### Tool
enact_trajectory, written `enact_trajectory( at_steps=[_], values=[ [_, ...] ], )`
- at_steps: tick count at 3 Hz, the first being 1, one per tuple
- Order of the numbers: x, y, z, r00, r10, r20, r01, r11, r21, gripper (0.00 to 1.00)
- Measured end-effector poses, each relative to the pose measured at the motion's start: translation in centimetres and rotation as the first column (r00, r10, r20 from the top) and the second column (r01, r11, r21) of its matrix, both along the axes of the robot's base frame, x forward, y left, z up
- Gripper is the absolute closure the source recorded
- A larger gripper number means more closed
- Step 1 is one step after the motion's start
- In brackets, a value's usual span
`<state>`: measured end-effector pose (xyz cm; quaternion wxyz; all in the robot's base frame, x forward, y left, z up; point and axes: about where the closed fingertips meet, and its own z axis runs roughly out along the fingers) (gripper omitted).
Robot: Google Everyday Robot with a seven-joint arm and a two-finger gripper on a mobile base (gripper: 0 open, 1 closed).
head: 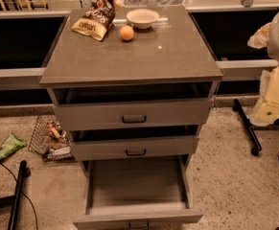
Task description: Close bottom drawer
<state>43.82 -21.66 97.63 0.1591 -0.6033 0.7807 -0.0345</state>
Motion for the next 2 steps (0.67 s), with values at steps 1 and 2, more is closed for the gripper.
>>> enact_trajectory(
  at_steps=[1,2],
  values=[
    [0.0,0.0,0.0,1.0000,0.000,0.000,0.000,1.000,0.000,0.00],
    [0.2,0.8,-3.3,0.9989,0.046,-0.007,-0.045,0.998,0.037,0.00]
  ],
)
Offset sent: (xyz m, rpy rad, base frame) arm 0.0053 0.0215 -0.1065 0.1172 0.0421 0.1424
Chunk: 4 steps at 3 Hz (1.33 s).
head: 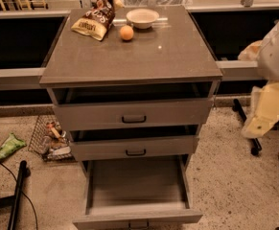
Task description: Close bottom drawer
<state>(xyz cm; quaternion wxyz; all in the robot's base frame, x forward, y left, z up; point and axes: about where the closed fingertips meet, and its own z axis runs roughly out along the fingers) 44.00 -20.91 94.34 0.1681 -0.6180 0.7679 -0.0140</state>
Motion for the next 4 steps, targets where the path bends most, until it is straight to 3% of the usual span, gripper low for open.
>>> enact_trajectory(
  at_steps=[1,2,3,4],
  values=[
    [0.0,2.0,-6.8,0.9949,0.093,-0.039,-0.090,0.994,0.064,0.00],
    [0.0,4.2,-14.5,0.9824,0.159,-0.098,-0.143,0.978,0.152,0.00],
    [0.0,4.2,-14.5,0.9824,0.159,-0.099,-0.143,0.978,0.152,0.00],
    [0.0,5.2,-17.7,0.9699,0.200,-0.138,-0.176,0.969,0.173,0.00]
  ],
)
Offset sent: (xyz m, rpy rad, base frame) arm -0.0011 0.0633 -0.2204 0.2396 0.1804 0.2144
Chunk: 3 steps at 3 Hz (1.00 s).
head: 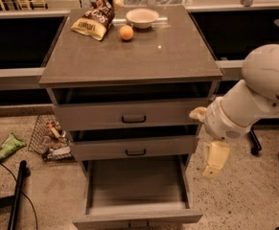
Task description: Close bottom drawer
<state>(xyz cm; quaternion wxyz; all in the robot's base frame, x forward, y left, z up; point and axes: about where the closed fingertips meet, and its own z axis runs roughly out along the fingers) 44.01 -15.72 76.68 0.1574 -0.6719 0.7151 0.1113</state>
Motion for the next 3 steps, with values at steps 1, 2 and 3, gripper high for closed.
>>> enact_trajectory(
  at_steps=[1,2,3],
  values=[
    [-0.5,0.9,-7.0,0.9970,0.066,-0.040,-0.065,0.997,0.029,0.00],
    [-1.0,1.7,-14.5,0.9914,0.117,-0.059,-0.112,0.990,0.083,0.00],
    [-1.4,2.4,-21.0,0.9856,0.143,-0.091,-0.128,0.980,0.154,0.00]
  ],
)
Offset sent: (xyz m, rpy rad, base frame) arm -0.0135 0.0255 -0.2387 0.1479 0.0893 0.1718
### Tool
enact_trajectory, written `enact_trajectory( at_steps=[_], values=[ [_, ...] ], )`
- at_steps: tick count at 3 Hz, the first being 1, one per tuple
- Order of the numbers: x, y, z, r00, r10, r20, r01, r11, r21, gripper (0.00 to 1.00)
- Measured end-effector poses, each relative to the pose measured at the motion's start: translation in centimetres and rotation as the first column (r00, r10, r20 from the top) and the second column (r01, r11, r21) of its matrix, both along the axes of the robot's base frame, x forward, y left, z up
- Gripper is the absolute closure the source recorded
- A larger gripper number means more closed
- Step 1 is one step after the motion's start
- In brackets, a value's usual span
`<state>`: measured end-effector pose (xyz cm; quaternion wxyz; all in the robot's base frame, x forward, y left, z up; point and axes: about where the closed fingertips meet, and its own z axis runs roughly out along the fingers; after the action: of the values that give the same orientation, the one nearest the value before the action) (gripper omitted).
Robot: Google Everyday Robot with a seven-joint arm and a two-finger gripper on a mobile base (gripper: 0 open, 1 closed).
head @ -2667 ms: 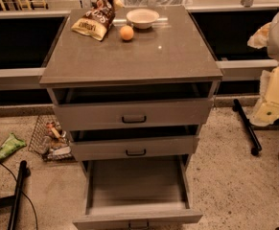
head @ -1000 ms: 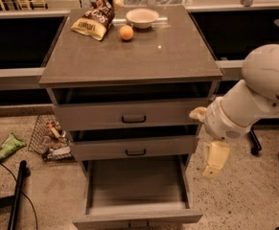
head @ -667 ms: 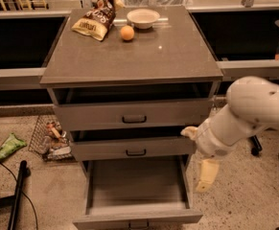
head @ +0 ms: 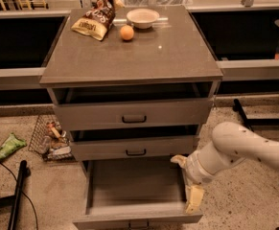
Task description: Close bottom drawer
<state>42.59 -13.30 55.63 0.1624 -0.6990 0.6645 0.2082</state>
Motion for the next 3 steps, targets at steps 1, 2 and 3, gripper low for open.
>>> enact_trajectory(
  at_steps=[1,2,3],
  values=[
    [-1.1,1.0,-7.6,0.9965,-0.004,-0.084,0.010,0.998,0.069,0.00],
    [-1.1,1.0,-7.6,0.9965,-0.004,-0.084,0.010,0.998,0.069,0.00],
    [-0.8,1.8,-11.2,0.9941,0.039,-0.101,-0.030,0.995,0.093,0.00]
  ],
)
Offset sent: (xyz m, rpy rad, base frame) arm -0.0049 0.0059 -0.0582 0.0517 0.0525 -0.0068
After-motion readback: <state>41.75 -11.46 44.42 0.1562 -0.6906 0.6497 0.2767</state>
